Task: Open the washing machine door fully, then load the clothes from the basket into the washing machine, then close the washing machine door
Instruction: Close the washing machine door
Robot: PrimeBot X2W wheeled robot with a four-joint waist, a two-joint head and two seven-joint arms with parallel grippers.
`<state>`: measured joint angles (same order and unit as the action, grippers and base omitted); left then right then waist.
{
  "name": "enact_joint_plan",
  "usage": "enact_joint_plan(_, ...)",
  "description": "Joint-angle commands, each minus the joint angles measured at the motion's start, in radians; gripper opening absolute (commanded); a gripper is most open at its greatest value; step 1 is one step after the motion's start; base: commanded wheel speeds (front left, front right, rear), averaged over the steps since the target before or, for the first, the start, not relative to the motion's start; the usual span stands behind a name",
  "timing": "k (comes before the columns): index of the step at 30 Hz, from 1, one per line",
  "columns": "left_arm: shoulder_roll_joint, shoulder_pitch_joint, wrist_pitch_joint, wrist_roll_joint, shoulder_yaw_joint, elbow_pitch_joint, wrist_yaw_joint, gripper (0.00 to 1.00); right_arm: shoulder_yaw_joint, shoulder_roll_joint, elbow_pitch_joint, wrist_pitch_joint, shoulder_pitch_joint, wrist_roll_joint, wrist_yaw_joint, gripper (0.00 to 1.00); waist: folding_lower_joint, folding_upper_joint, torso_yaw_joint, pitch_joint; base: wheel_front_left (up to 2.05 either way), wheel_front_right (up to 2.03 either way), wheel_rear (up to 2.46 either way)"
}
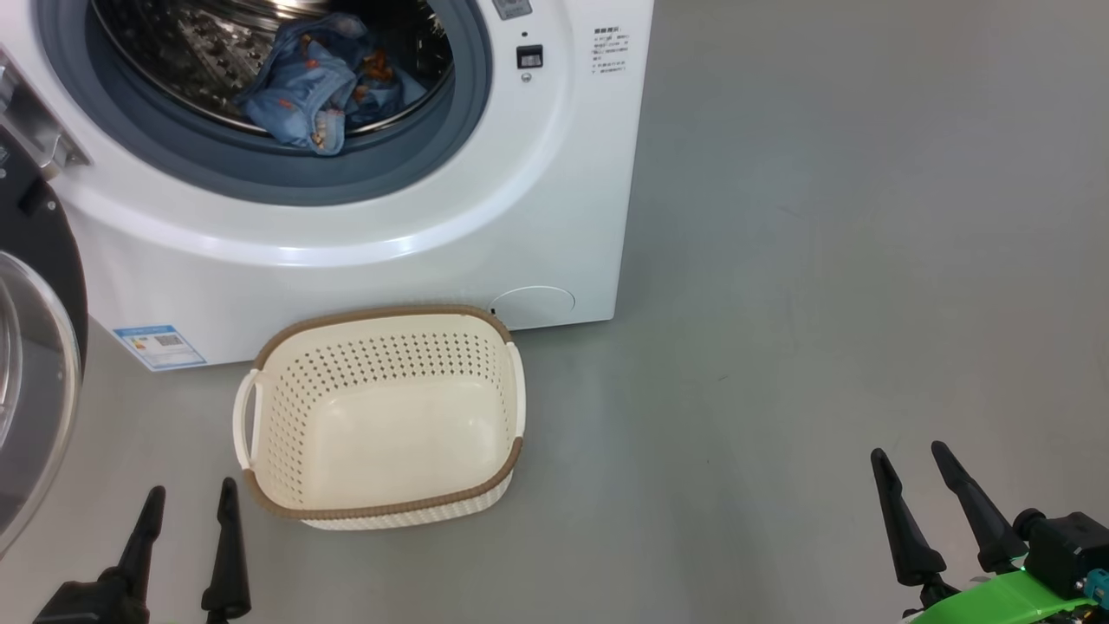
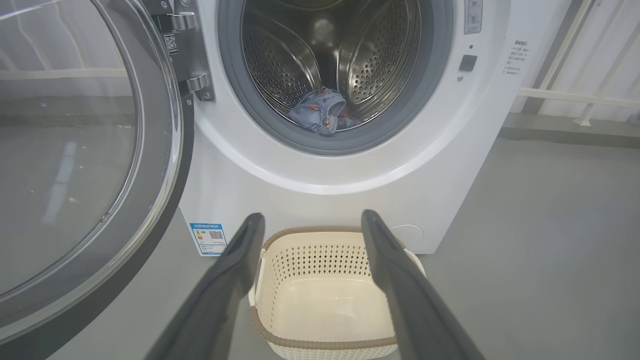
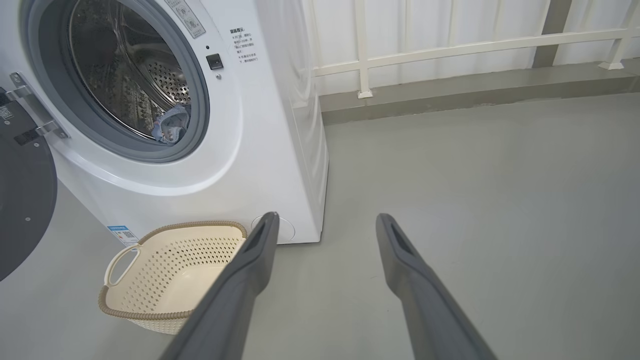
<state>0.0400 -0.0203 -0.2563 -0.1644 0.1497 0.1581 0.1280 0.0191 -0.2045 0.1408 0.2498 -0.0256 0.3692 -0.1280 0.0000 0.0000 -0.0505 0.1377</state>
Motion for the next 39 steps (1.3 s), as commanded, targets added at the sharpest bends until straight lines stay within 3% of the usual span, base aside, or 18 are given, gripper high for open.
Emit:
enact_joint_plan(1,0.014,0.015,-0.005,-0.011,0.029,-0.029,0.002,1.0,0.018,-0.016,-0.025,0.012,-0.004,-0.003,-0.003,1.0,0.0,0.0,0.003,-0.002,0.0,0.0,0.0)
enact_joint_plan(14,0.012,0.018,-0.006,-0.022,0.044,-0.03,0.002,1.0,0.054,-0.035,-0.031,0.012,0.008,-0.005,-0.003,1.0,0.0,0.0,0.107,0.0,0.0,0.0,0.0)
enact_joint_plan(39,0.01,-0.037,-0.006,-0.1,0.015,-0.028,-0.07,1.0,0.19,-0.1,0.009,0.012,0.107,0.012,-0.003,1.0,0.0,0.0,0.537,-0.018,0.0,0.0,0.0)
